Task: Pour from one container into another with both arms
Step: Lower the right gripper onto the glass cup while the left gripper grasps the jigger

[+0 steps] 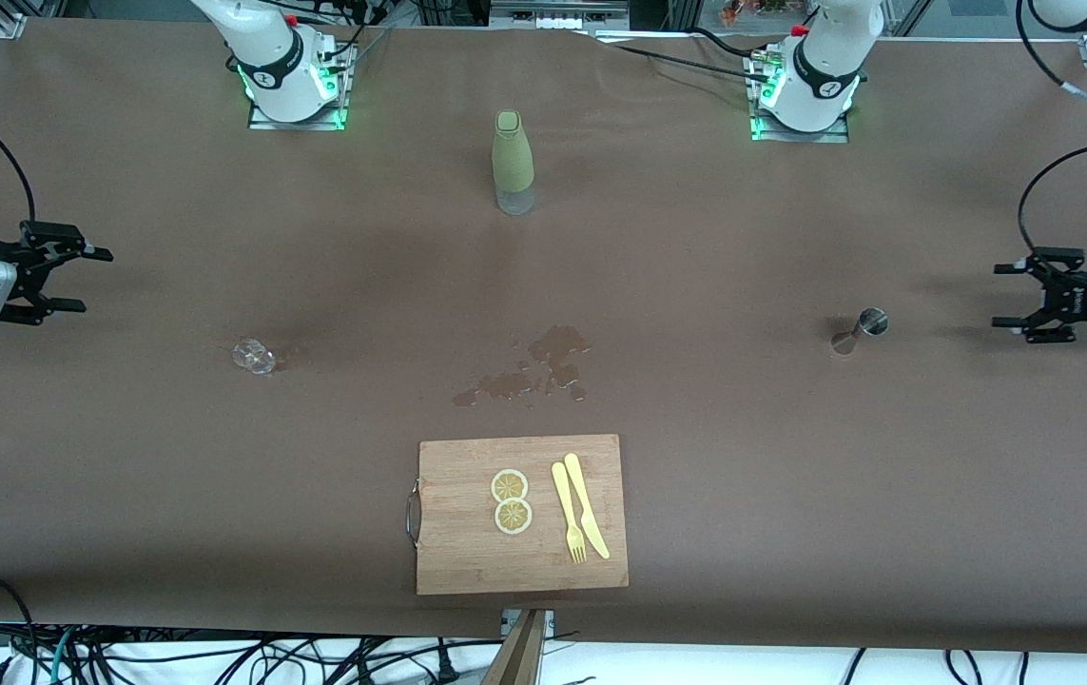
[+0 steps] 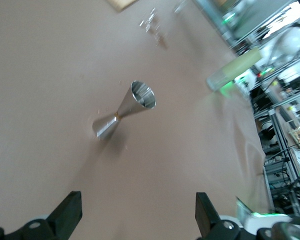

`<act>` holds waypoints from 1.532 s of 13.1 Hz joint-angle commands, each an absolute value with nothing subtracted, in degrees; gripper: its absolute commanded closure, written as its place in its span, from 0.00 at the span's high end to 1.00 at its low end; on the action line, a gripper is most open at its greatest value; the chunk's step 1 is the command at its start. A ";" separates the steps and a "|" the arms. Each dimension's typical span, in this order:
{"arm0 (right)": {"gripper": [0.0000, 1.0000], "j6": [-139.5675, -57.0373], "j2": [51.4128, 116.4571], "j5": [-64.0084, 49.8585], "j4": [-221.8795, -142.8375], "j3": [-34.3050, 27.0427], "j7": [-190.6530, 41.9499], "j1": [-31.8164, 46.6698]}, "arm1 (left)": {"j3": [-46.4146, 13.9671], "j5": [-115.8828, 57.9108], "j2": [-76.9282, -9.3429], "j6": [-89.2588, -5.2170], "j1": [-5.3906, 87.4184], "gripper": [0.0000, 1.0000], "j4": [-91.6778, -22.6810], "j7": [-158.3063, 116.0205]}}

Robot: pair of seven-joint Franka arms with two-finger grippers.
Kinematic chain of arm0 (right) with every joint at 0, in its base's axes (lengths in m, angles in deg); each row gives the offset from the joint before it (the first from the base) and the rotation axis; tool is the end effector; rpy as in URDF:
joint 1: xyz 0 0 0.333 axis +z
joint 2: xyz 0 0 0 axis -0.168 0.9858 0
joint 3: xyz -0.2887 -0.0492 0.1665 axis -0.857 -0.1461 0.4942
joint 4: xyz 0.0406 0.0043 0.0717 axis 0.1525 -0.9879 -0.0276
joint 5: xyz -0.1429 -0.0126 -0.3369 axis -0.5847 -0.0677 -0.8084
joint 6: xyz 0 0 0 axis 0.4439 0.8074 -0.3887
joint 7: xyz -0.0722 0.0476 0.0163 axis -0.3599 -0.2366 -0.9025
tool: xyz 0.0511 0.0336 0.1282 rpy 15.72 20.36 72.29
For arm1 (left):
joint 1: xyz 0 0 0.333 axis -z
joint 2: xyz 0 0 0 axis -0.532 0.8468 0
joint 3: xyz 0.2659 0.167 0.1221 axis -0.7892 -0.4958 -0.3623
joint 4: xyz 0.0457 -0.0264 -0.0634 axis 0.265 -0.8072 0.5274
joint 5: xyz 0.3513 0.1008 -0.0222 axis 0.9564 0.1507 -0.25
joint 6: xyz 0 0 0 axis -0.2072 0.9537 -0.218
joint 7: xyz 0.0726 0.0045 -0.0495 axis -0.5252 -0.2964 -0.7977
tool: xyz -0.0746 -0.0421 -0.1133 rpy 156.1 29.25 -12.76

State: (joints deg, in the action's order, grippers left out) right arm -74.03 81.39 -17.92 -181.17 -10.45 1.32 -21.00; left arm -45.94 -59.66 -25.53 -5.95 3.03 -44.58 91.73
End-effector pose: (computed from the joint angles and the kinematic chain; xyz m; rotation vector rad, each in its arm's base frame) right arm 0.5501 -0.1613 0.3652 -2.3136 -1.0800 -0.0093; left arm 0.5106 0.2819 0.2218 1.8663 -0.9762 0.3151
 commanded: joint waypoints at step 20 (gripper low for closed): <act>1.00 -74.80 115.66 21.73 -175.71 -4.33 68.80 -23.47 | -41.14 -77.56 -8.99 -3.20 8.58 1.00 -44.92 141.58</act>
State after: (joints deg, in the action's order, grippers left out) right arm -76.31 114.44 21.16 -176.78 -4.88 67.68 -22.98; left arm -40.52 -76.39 -10.09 -2.36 7.84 -45.63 137.38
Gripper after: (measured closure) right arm 0.000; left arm 0.000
